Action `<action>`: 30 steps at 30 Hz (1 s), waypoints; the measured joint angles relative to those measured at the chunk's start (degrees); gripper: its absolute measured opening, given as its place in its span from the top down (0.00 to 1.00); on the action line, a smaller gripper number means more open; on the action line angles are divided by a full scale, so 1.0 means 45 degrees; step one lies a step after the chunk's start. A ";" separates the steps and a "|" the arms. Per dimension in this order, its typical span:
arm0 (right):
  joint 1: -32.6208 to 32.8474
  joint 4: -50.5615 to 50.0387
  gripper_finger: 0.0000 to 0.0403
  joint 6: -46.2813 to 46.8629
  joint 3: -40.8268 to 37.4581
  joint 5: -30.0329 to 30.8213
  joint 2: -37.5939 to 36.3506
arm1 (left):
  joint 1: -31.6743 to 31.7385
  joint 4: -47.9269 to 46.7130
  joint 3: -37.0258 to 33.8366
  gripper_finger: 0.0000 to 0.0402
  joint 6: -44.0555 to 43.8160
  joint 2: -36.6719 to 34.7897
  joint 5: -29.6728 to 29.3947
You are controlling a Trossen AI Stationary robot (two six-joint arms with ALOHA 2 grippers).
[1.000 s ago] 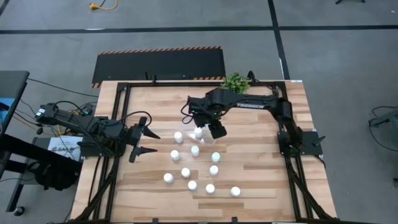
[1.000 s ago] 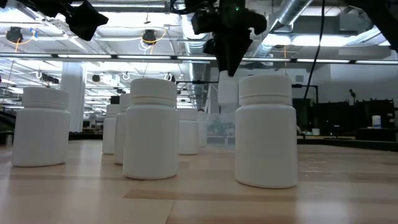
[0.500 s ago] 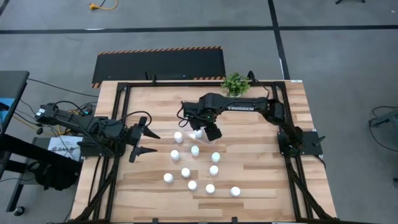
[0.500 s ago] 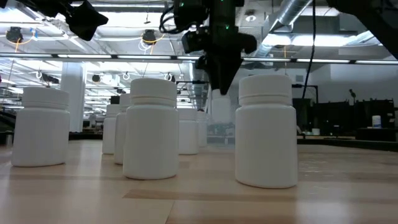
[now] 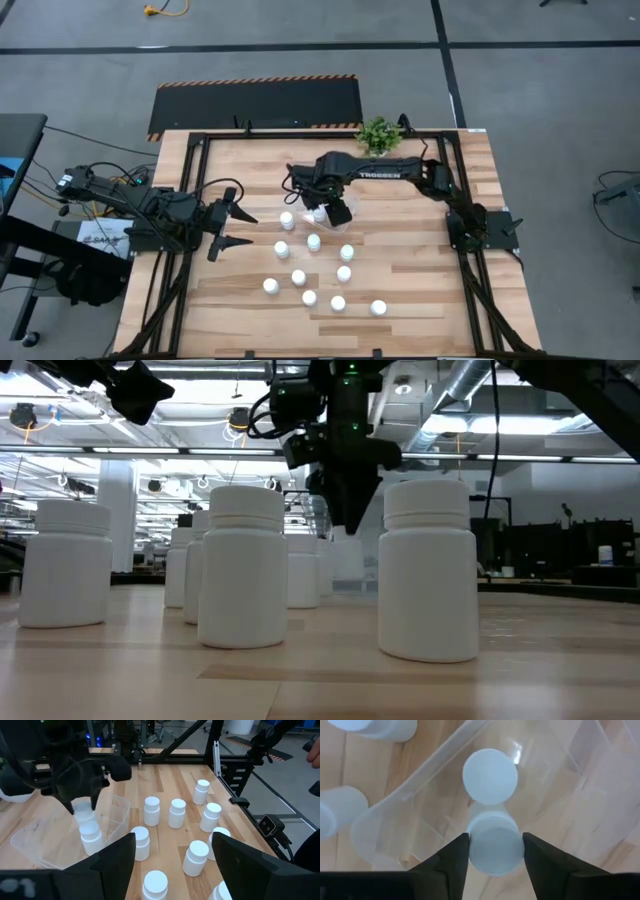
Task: Pick and place pill bottles into a basket
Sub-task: Put the pill bottle into the bin
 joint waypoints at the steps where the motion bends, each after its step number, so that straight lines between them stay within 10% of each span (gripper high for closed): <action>1: -0.0025 -0.0004 0.60 0.0000 0.0000 -0.0010 -0.0004 | 0.0000 0.0002 0.0000 0.37 0.0000 0.0000 0.0000; 30: -0.0017 -0.0769 0.49 0.0043 0.0136 0.0135 -0.0019 | -0.0003 0.0000 0.0000 0.37 0.0000 0.0000 0.0005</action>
